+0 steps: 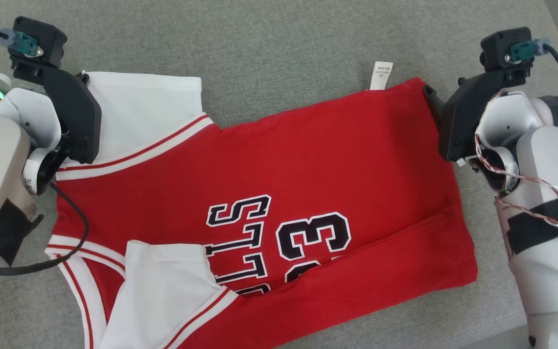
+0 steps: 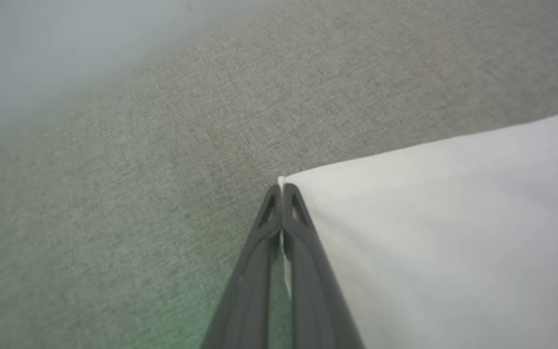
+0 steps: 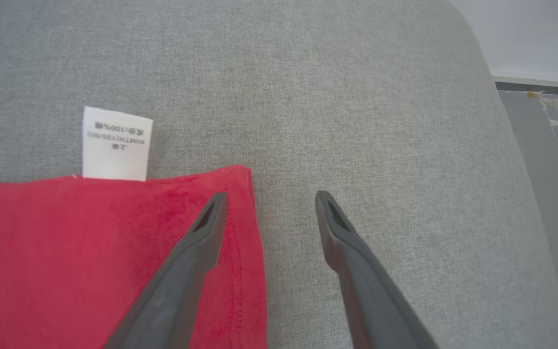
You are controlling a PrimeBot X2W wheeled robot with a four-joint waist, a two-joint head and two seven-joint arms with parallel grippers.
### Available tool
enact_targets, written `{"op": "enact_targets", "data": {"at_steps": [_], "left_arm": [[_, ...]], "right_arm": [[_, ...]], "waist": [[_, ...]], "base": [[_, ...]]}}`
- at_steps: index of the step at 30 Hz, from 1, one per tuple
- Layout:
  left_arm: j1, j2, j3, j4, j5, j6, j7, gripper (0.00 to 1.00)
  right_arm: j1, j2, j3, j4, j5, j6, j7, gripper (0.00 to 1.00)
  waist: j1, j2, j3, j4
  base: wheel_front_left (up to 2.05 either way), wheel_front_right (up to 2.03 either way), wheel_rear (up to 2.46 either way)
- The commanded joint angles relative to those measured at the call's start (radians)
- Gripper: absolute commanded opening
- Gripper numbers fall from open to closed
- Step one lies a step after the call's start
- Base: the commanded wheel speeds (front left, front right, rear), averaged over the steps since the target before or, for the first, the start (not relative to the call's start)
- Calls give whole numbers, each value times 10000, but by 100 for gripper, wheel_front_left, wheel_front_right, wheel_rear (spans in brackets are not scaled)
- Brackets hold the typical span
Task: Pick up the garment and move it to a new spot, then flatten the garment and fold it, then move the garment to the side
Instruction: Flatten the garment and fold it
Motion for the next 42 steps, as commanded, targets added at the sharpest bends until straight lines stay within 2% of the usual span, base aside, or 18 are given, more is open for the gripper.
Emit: {"op": "enact_targets", "data": {"at_steps": [1,2,5,7,9,11,13,18,21,24,26,27,28,32,42], "left_arm": [[19,41,-24,36,-62,45,61,0],[18,-14,-43,-13,-78,94,50,0],[-3,2,-147,-42,57,107,27,0],[13,6,-186,-41,60,93,14,0],[33,4,-231,-51,75,57,7,0],[25,20,-237,-56,59,38,-13,0],[12,27,-242,-54,23,32,-30,0],[-39,93,-265,-48,-21,-15,-27,0],[-63,101,-278,-44,-35,-53,-30,0],[-31,118,-285,-49,-78,-67,-81,0],[48,114,-265,-54,-143,-83,-129,0],[88,108,-257,-62,-175,-92,-156,0],[117,98,-266,-99,-163,-111,-248,0],[128,-14,-292,-447,-269,-339,-713,0],[753,273,-121,-1578,-1226,-632,-1754,0]], "right_arm": [[-240,-84,69,70,-27,-24,39,92],[-473,-128,233,334,-53,-24,136,87],[-796,-248,523,789,-196,-24,192,87],[-1019,-364,706,1129,-367,-24,255,85],[-1175,-335,787,1455,-396,-24,278,79],[-1293,-312,839,1716,-379,-24,202,79],[-1382,-305,933,1963,-342,-24,157,67],[-1543,-314,1307,2512,-70,-24,269,50],[-1569,-369,1466,2625,77,-22,202,50],[-1608,-399,1686,2799,291,-22,110,45],[-1603,-414,1880,2945,446,-19,117,34],[-1602,-440,1940,2974,532,-7,51,13],[-1616,-479,1979,3004,589,-9,-24,0],[-1599,-597,2198,2973,668,-9,-464,0],[-993,-1050,2414,2696,1240,-10,-1439,0]], "waist": [[0,0,43,45],[0,0,84,79],[0,0,143,114],[0,0,164,139],[0,0,169,179],[0,0,174,224],[0,0,181,268],[0,0,200,368],[0,0,208,411],[0,0,226,465],[0,0,221,493],[0,0,211,508],[0,0,199,525],[0,0,84,629],[0,0,-859,1004]], "base": [[0,0,0],[0,0,0],[0,0,0],[0,0,0],[0,0,0],[0,0,0],[0,0,0],[0,0,0],[0,0,0],[0,0,0],[0,0,0],[0,0,0],[0,0,0],[0,0,0],[0,0,0]]}}
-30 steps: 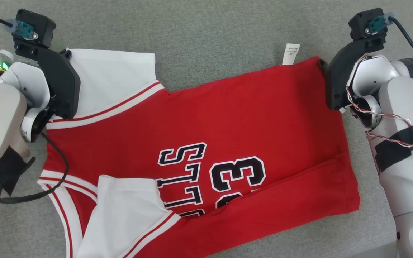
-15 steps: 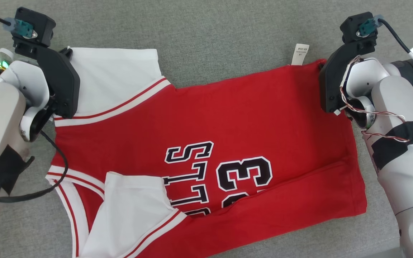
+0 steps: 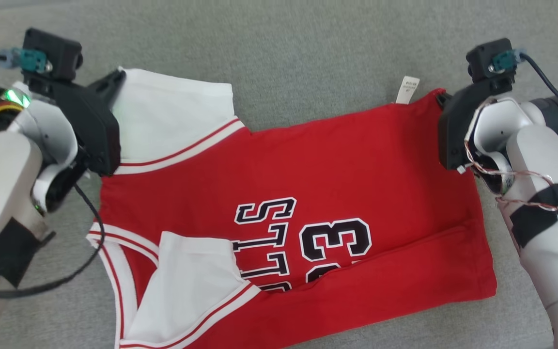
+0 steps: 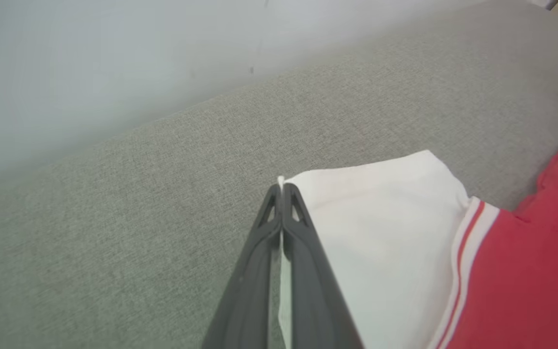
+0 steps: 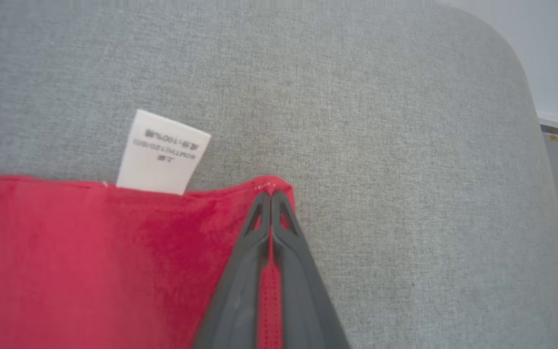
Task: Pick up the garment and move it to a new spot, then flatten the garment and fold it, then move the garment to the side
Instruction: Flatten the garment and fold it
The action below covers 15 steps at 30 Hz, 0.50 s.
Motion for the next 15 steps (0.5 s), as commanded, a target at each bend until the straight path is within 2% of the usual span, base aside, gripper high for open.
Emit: {"op": "enact_targets", "data": {"at_steps": [1,11,15], "left_arm": [[294,64,-9,-276,-203,-47,-106,0],[2109,723,428,-2428,-1781,-37,-516,0],[3098,926,787,-3473,-2469,176,-788,0]], "right_arm": [[300,-137,48,-131,168,7,-130,0],[2047,-838,-175,-1385,837,7,-388,0],[2849,-1023,-473,-1994,914,7,-253,0]], "waist": [[-1,0,-493,280],[-1,0,-1612,807],[-1,0,-1954,968]], "base": [[0,0,0],[0,0,0],[0,0,0]]}}
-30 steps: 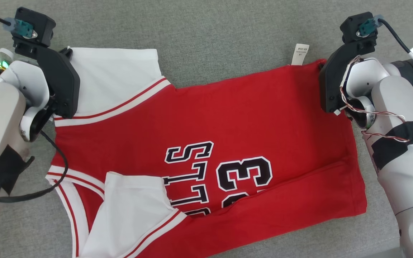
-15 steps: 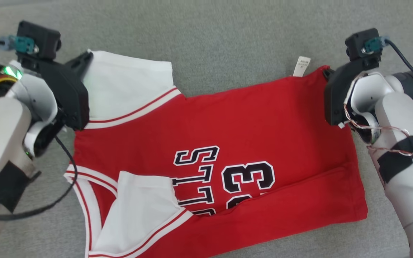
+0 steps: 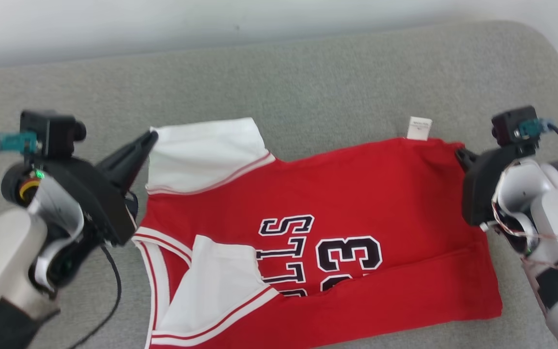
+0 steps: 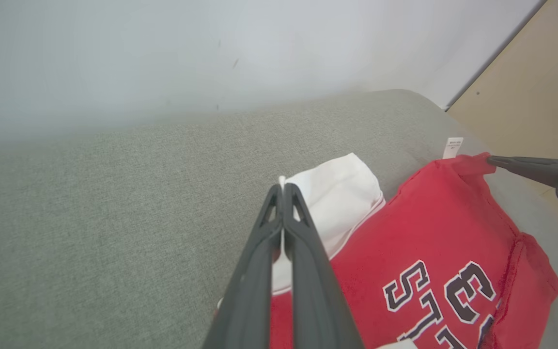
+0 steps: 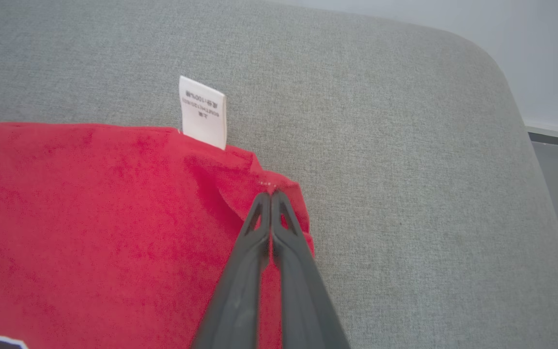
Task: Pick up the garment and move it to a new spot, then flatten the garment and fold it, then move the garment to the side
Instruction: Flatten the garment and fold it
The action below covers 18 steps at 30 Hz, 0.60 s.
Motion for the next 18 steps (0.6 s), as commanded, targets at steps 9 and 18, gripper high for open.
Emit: {"op": "enact_targets", "data": {"at_steps": [9,18], "left_arm": [[2234,323,151,-1868,-580,735,-649,0],[4126,-132,-300,-2271,53,2037,-1832,0]], "right_arm": [[1907,-290,-963,-1295,-23,7,588,0],[3354,-330,-1651,-2354,-224,7,1008,0]], "waist": [[1,1,-1000,567],[1,1,-1103,738]], "base": [[0,0,0],[0,0,0]]}}
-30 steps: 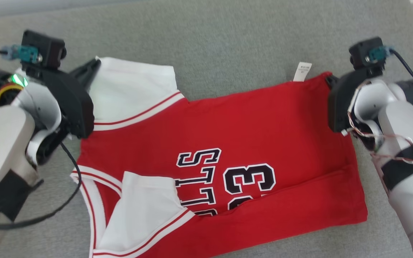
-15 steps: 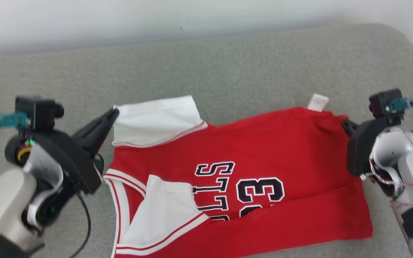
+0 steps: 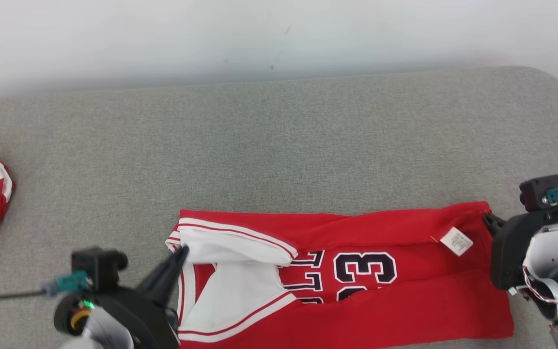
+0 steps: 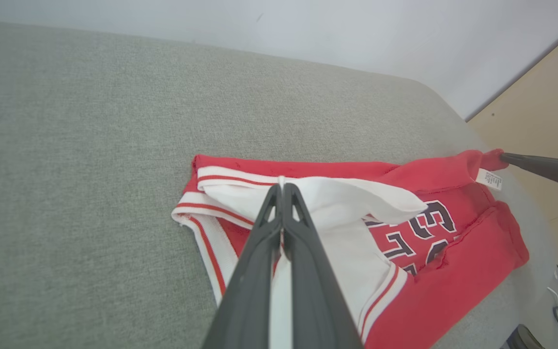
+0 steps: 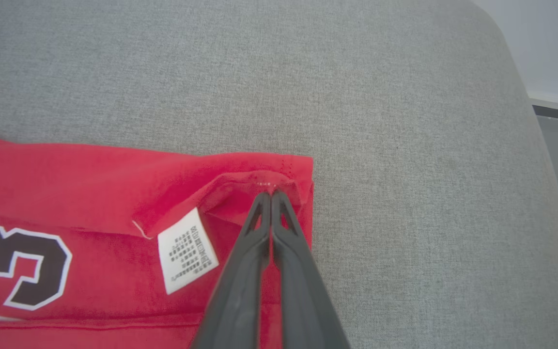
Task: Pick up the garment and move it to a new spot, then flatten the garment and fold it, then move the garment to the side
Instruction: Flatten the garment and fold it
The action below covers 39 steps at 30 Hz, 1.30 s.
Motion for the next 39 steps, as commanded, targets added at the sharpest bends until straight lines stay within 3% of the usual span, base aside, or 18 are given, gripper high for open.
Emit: {"op": "enact_targets", "data": {"at_steps": [1,11,17,20,34,35,36,37,38,39], "left_arm": [[214,-114,-43,-3,68,76,-134,0],[1547,-677,-311,-17,140,779,-963,0],[2134,-747,-141,-159,-184,919,-1328,0],[2376,-989,47,-339,-605,734,-1551,0],[2564,-949,-413,220,-337,1026,-1174,0],[2541,-910,-523,273,-220,1045,-1111,0],[2476,-877,-619,332,-116,1068,-1088,0],[2402,-879,-686,389,-34,1051,-1087,0],[2343,-899,-738,461,100,1053,-1147,27],[2297,-913,-789,548,239,1063,-1207,100]], "right_arm": [[190,-29,-76,-76,-90,7,6,0],[1264,116,-968,-707,-386,7,269,0],[1683,343,-1330,-1102,-511,7,291,0],[1812,484,-1622,-1195,-603,7,237,0],[2037,799,-2089,-1329,-887,7,523,2],[2034,849,-2143,-1343,-935,7,492,41],[2031,945,-2278,-1317,-947,7,479,100],[2015,1033,-2404,-1304,-1011,7,448,100],[2016,1099,-2469,-1317,-1073,7,444,100],[2062,1168,-2528,-1356,-1114,7,419,100]], "waist": [[2,1,11,23],[2,1,-82,305],[2,1,-164,303],[2,1,-194,296],[2,1,-221,307],[2,1,-224,318],[2,1,-228,334],[2,1,-235,358],[2,1,-247,379],[2,1,-268,400]], "base": [[0,0,0],[0,0,0],[0,0,0],[0,0,0],[0,0,0],[0,0,0],[0,0,0],[0,0,0],[0,0,0],[0,0,0]]}}
